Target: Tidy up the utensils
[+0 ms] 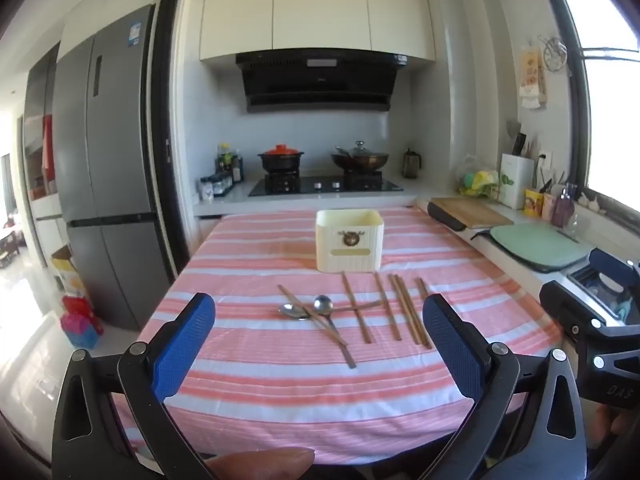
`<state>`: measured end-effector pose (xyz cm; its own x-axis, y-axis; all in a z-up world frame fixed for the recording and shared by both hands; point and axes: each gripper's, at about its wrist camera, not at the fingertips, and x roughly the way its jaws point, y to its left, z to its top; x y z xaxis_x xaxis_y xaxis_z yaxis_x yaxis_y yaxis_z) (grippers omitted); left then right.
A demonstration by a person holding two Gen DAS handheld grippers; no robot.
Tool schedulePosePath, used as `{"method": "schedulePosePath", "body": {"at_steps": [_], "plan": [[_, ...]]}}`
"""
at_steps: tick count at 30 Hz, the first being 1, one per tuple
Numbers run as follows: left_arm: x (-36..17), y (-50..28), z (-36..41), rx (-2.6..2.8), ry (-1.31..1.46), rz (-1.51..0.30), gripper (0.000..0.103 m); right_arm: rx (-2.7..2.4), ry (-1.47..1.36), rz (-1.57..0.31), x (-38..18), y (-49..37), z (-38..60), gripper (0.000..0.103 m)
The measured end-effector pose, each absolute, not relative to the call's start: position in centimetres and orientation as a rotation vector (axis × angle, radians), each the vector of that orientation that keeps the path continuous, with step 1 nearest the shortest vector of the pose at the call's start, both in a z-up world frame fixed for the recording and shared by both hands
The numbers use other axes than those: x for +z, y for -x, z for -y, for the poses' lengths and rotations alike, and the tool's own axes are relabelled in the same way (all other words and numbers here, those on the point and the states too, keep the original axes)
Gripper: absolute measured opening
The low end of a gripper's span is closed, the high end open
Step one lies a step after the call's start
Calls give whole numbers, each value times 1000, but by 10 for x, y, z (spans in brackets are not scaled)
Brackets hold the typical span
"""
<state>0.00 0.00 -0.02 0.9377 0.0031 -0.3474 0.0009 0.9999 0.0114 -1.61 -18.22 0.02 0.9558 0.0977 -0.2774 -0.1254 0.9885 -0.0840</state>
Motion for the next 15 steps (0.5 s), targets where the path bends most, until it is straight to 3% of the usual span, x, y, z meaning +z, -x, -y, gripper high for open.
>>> {"method": "schedulePosePath", "body": {"at_steps": [15], "plan": [[0, -2, -1, 6, 4, -362, 103, 113, 92, -268, 7, 16, 181, 103]]}}
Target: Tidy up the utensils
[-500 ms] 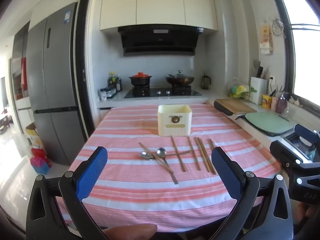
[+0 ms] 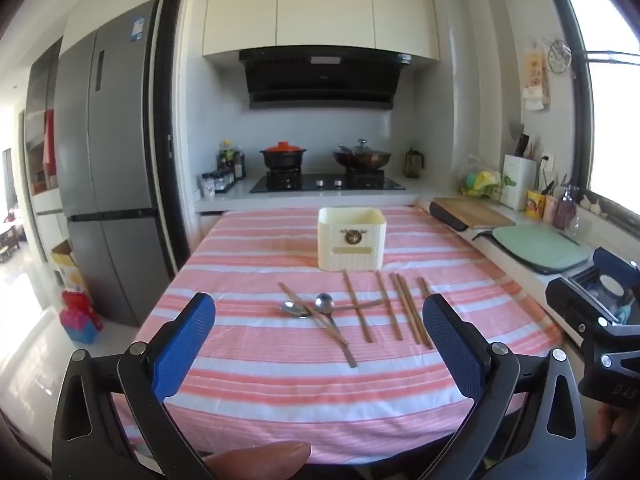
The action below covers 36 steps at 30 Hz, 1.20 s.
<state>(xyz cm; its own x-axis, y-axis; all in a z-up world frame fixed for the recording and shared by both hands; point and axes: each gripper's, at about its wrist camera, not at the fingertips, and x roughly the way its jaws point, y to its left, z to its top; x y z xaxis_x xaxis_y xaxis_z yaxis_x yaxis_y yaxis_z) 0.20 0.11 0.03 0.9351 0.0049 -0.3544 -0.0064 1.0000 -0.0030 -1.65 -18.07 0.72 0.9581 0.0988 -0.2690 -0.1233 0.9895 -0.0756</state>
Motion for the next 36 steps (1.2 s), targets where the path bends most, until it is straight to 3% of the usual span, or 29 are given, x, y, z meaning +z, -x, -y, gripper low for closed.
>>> {"method": "schedulePosePath", "body": {"at_steps": [36], "plan": [[-6, -6, 2, -6, 15, -379, 103, 118, 72, -269, 0, 16, 186, 103]]}}
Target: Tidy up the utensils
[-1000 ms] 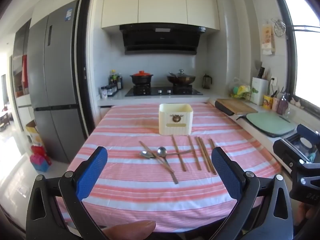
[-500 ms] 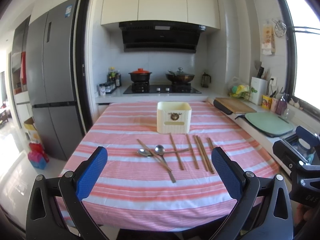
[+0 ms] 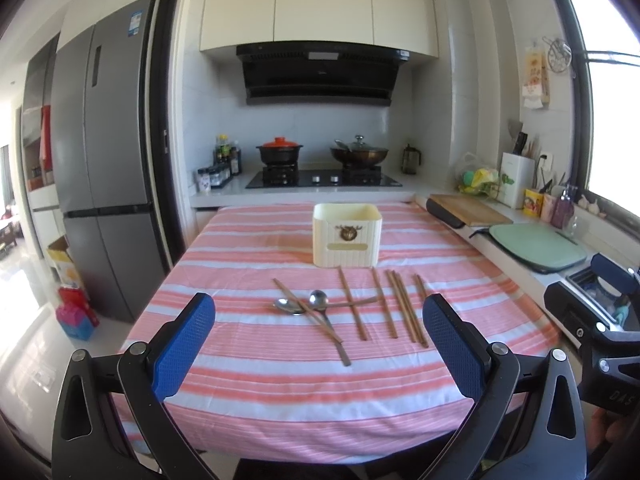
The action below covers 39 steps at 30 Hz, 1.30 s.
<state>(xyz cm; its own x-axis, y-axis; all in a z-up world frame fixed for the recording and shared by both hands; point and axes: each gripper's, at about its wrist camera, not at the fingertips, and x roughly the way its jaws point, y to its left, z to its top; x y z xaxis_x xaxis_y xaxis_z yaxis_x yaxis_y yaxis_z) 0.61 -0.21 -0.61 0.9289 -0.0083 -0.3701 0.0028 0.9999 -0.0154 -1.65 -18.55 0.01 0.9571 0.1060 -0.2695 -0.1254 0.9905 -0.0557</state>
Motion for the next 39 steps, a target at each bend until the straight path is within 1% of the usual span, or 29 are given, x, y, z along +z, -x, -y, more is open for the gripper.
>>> {"method": "schedulePosePath", "body": {"at_steps": [39], "plan": [[-5, -10, 2, 6, 12, -385, 103, 118, 74, -277, -3, 14, 184, 103]]}}
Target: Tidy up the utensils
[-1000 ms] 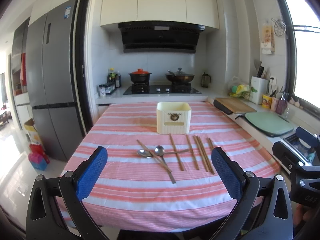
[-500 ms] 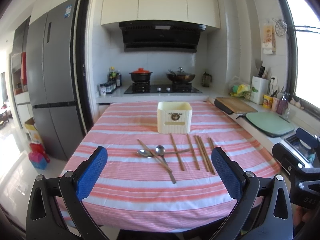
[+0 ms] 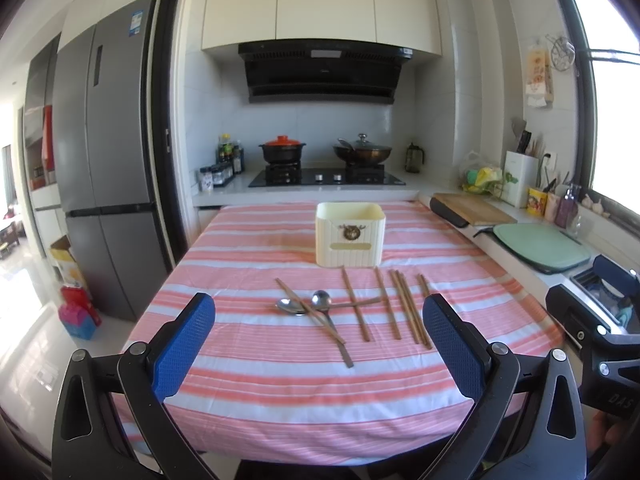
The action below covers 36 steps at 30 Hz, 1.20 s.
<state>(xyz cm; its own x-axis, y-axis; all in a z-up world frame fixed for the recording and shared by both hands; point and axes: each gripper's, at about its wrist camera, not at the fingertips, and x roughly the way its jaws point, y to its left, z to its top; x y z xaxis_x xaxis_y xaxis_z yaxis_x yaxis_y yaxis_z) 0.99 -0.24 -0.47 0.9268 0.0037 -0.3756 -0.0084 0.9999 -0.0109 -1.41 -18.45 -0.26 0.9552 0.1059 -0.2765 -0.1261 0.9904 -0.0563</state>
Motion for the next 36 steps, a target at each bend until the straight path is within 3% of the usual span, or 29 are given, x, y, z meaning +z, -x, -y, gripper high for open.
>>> {"method": "schedulePosePath", "body": {"at_steps": [24, 36], "plan": [[-12, -23, 4, 8, -3, -420, 103, 115, 66, -306, -8, 5, 190, 103], [-33, -53, -25, 78, 65, -528, 103, 121, 59, -361, -19, -13, 189, 103]]}}
